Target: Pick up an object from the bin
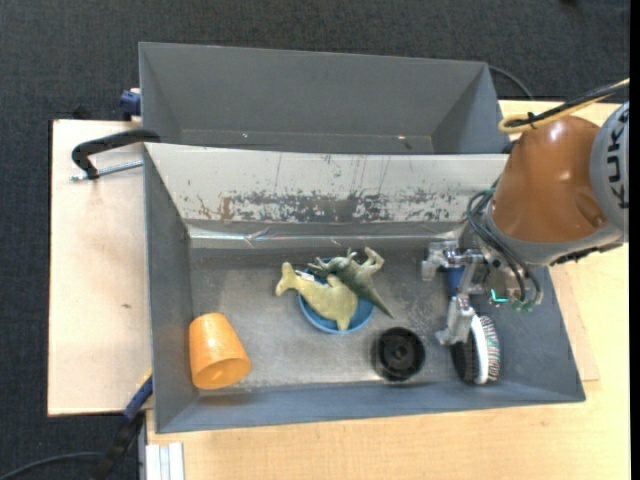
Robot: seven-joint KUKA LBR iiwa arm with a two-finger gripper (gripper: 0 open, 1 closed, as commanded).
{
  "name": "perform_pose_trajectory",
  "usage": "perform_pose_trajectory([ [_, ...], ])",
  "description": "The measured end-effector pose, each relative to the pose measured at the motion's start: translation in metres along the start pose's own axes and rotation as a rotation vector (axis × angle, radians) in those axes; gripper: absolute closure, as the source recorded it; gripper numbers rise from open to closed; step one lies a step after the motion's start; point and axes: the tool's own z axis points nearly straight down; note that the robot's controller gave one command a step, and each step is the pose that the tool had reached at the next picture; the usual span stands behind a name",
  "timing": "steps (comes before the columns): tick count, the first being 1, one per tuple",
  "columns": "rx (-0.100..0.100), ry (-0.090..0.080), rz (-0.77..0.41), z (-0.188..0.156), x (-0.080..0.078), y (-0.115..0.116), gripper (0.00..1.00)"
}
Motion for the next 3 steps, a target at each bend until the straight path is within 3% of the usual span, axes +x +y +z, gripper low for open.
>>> perform_pose_trajectory([
  [1, -0.004, -0.01, 0.205, -0.015, 0.0, 0.095, 0.0],
  [2, -0.001, -0.015, 0.244, 0.055, -0.007, 0.108, 0.0],
  [3, 0.0, -0.009, 0.242, 0.055, -0.005, 0.109, 1.0],
])
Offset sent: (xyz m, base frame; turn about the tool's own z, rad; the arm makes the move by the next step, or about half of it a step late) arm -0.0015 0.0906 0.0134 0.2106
